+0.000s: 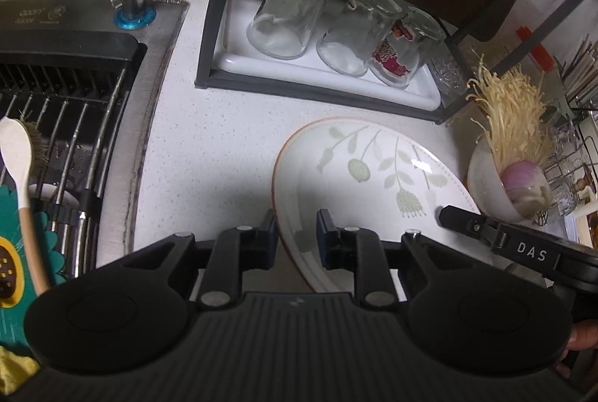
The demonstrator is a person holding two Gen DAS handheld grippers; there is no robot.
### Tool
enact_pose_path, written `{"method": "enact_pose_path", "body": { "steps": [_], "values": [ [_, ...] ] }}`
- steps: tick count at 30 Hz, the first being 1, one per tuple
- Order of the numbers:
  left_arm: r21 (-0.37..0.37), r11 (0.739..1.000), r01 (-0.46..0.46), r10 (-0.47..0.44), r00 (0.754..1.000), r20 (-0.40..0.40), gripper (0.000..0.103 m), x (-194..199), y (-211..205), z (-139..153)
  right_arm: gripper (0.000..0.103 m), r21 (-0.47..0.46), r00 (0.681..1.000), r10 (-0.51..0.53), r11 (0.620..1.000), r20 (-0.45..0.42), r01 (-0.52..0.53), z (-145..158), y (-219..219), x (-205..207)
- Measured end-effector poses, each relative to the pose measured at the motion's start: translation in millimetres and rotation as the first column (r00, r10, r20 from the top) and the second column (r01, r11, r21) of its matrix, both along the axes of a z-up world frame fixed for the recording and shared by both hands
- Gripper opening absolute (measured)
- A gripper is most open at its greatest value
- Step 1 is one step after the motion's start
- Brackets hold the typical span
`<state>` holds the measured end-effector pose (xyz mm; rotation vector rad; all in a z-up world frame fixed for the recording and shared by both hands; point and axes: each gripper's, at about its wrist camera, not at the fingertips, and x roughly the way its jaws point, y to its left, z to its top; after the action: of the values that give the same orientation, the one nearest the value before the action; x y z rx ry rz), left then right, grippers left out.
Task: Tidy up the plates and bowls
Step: 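Lift the second leaf-pattern plate and carry it toward the plate stack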
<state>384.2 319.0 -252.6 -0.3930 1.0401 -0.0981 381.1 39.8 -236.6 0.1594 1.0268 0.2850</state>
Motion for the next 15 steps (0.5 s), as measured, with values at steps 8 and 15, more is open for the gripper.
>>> {"method": "enact_pose_path", "body": {
  "steps": [8,15],
  "values": [
    [0.022,1.000,0.019,-0.019,1.000,0.001,0.025,-14.0,-8.4,19.1,0.022,0.009,0.999,0.016,1.000,0.027,-0.017,20.0,-9.0,-12.2],
    [0.022,1.000,0.019,-0.020,0.999,0.036,0.025,-20.2,-18.9,45.3,0.022,0.005,0.999,0.020,1.000,0.045,-0.020,43.6,-20.3,-23.3]
  ]
}}
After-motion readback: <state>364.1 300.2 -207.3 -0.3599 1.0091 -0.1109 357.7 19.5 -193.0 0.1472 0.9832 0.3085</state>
